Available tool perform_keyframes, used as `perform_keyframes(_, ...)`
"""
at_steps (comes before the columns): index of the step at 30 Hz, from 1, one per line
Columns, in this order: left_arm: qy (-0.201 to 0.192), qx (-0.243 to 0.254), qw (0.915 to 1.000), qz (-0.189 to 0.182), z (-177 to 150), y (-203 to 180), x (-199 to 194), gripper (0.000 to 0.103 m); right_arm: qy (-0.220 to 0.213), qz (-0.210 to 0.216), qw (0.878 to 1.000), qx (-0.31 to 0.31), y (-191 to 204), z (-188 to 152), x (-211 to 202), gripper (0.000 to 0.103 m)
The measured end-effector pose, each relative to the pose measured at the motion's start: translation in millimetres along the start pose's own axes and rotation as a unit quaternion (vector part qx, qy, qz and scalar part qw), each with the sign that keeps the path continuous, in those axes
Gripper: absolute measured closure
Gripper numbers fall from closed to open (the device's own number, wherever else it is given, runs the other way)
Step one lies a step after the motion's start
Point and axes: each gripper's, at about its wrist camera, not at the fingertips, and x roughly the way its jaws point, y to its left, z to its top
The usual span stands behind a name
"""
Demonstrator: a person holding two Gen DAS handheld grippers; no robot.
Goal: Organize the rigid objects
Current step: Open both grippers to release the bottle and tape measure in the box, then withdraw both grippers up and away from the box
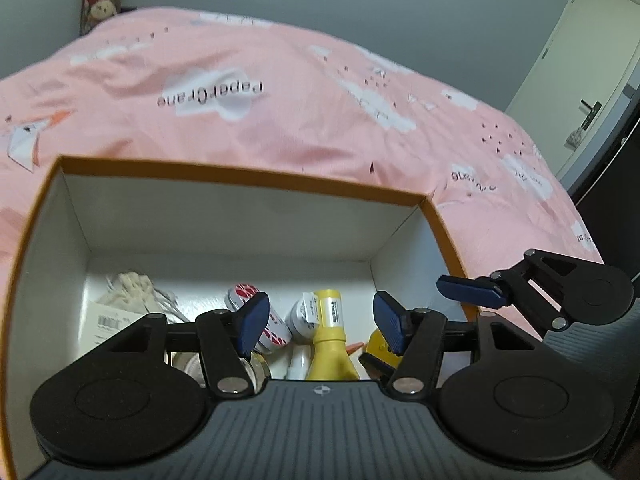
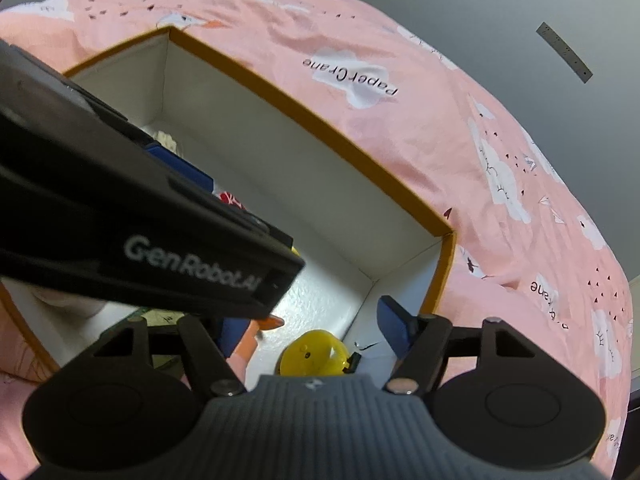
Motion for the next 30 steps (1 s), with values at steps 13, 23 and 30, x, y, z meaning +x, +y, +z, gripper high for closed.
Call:
perform_keyframes(13,-0.088,0.047,0.9946,0.026,-11.4,-8.1,-61.8,0.033,-0.049,0.009,0.998,0.039,-2.1,-8.1,-52.6,0.025)
perform_keyframes(23,-0.147,0.054,0.9873,0.03,-33.4,-5.1,-112.1,0.033,-0.104,0.023,0.985,0.139,6.9,-22.1,-109.6,0.02)
perform_keyframes(30,-0.135,0.063,0.9886,0.021,-61.6,6.7,-135.1,0.035,-0.132,0.036,0.965,0.225,19.6,-44.8,-131.4,0.019)
